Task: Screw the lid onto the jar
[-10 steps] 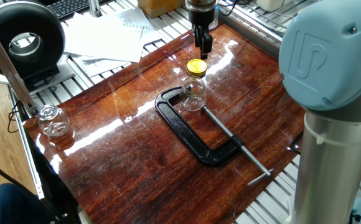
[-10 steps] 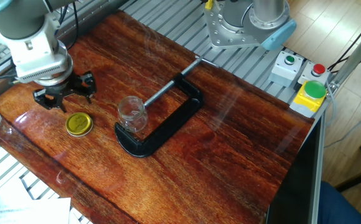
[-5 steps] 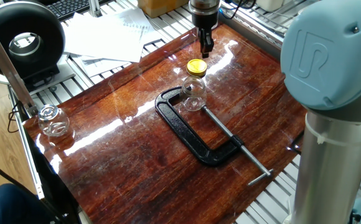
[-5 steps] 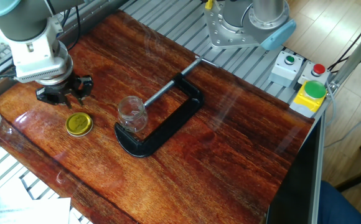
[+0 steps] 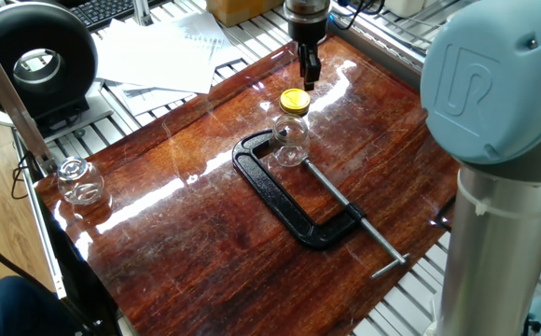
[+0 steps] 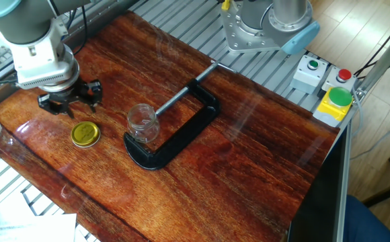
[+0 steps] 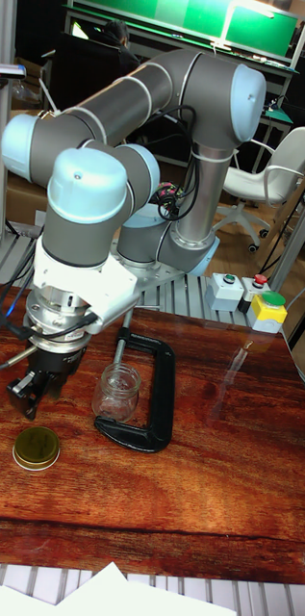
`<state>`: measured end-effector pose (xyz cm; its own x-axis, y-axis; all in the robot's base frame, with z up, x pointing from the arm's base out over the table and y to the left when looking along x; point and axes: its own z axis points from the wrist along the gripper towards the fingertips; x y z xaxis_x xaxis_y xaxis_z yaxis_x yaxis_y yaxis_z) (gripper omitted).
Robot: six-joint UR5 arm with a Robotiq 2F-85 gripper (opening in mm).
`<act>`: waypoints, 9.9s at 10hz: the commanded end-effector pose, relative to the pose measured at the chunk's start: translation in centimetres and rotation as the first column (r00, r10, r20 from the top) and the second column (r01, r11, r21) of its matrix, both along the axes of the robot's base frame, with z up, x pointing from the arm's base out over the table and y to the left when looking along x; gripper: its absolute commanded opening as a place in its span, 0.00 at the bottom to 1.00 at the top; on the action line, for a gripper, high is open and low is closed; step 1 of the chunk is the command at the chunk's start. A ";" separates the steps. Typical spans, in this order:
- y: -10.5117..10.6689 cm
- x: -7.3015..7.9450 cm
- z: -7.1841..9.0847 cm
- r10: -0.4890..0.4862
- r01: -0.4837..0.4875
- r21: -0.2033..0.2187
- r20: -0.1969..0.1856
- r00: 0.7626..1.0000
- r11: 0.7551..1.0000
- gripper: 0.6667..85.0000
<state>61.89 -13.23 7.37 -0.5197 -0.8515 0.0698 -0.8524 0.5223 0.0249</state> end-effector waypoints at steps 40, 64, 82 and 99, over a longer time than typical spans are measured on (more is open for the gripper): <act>0.4 1.9 -7.6 0.216 -0.224 0.112 0.078 0.973 0.968 0.74; 9.3 -6.3 7.3 -0.495 0.501 0.143 -0.078 0.865 0.854 0.50; 13.9 -9.1 5.6 -0.626 0.623 0.089 0.010 0.779 0.777 0.42; 11.8 -8.8 1.1 -0.475 0.470 0.082 0.057 0.878 0.879 0.38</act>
<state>52.88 -1.38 8.33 -0.8649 -0.5016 -0.0209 -0.5018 0.8650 0.0064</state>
